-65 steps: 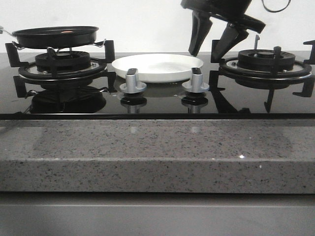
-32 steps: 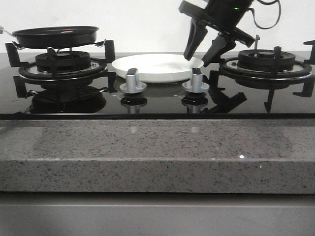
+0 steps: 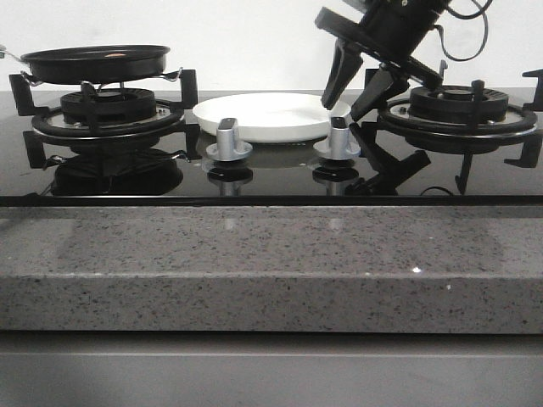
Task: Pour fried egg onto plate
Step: 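Lower the right gripper to the rim of the white plate and grasp it, then lift the white plate with the right gripper and tilt it toward the pan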
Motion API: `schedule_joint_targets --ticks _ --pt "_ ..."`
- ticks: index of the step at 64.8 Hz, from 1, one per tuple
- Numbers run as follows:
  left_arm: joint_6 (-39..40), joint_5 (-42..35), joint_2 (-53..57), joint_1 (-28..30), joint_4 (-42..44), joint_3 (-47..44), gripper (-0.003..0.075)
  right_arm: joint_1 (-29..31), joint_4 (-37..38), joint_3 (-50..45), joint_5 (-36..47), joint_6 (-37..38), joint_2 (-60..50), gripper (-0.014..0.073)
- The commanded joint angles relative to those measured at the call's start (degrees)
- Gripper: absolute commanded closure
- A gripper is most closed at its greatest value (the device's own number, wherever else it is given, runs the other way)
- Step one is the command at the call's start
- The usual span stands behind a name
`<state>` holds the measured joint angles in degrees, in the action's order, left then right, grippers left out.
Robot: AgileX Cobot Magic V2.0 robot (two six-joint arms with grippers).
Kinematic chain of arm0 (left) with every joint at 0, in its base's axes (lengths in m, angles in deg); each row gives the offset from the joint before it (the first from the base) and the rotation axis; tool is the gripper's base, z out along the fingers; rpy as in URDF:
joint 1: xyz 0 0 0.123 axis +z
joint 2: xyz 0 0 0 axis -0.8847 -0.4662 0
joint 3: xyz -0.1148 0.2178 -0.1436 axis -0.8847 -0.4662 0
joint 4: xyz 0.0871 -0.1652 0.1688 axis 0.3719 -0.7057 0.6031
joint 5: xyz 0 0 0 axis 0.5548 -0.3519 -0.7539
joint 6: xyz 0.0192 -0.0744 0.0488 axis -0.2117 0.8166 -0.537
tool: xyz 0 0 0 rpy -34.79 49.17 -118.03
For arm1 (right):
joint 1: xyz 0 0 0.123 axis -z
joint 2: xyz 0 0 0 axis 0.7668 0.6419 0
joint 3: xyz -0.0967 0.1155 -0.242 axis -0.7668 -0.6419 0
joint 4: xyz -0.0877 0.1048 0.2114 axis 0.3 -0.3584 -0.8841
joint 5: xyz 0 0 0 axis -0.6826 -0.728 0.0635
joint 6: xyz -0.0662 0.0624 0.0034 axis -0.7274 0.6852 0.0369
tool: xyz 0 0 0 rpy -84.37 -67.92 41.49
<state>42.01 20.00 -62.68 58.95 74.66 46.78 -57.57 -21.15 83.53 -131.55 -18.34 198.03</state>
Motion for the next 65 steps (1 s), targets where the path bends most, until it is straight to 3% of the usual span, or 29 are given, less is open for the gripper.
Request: schedule_joint_targets --ticks 1,35,65 --pt "0.5 -4.7 -0.7 -0.1 0.0 1.9 0.0237 0.1 -2.0 1.8 -5.1 -0.8 -3.3 0.0277" --pt "0.5 -4.7 -0.7 -0.1 0.0 1.9 0.0237 0.2 -2.0 1.8 -5.1 -1.6 -4.1 0.0657" --pt "0.5 -4.7 -0.7 -0.1 0.0 1.9 0.0237 0.1 -2.2 1.8 -5.0 -1.5 -14.6 0.0657"
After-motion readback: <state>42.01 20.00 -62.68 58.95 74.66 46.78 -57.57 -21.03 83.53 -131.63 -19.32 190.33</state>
